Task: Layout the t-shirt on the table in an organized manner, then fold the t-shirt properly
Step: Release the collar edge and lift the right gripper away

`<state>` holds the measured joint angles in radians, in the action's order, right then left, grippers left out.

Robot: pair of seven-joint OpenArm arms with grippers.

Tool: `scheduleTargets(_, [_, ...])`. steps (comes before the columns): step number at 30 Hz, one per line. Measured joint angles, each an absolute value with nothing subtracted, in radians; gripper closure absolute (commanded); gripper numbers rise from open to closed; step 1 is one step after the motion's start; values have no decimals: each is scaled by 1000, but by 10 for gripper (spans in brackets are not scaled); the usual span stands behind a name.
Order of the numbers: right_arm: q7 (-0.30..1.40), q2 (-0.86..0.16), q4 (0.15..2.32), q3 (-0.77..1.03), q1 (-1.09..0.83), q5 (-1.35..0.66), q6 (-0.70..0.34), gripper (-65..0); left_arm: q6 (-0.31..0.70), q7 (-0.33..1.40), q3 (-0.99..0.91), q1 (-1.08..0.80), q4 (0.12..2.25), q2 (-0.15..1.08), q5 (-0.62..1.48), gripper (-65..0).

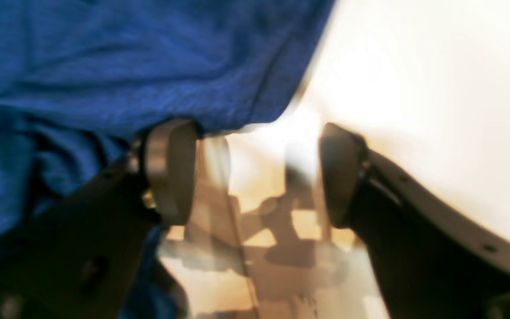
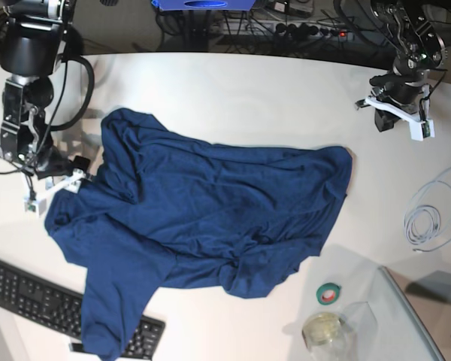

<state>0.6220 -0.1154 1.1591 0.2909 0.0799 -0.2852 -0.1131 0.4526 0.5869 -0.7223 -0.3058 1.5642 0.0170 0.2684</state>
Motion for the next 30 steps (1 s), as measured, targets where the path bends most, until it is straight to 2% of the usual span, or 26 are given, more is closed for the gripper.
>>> scheduleTargets(3, [607,-119,1129,287,84,-297,-115,-251,449,587,-728,-313,1564,20,265,0])
scheduleTargets(7, [604,-138,1119,289,88,-289,-115,-18,450,587,-729,-315,1564,17,266,0])
scheduleTargets(8, [603,-140,1120,291,88,-288,-115,0,450,587,-729,-316,1564,17,265,0])
scheduleTargets(12, [619,-170,1147,284,75,-307,-118,-2,450,587,-728,-326,1564,20,265,0])
scheduleTargets(17, [672,-234,1288,293,1,-286,-113,-2,450,584,-723,-339,1561,51,266,0])
scheduleTargets(22, [704,-232,1324,288,1,-305,-117,-9,450,587,-723,-344,1562,44,266,0])
scheduleTargets(25, [699,-231,1407,288,-66,-291,-114,-9,450,586,-724,-318,1559,39,269,0])
scheduleTargets(29, [709,-175,1527,289,-147,-297,-117,-11,447,515,-721,-229,1470,41,266,0])
scheduleTargets(30, [709,-167,1554,285,-157,-307,-121,-11,447,504,-719,-213,1450,41,267,-30])
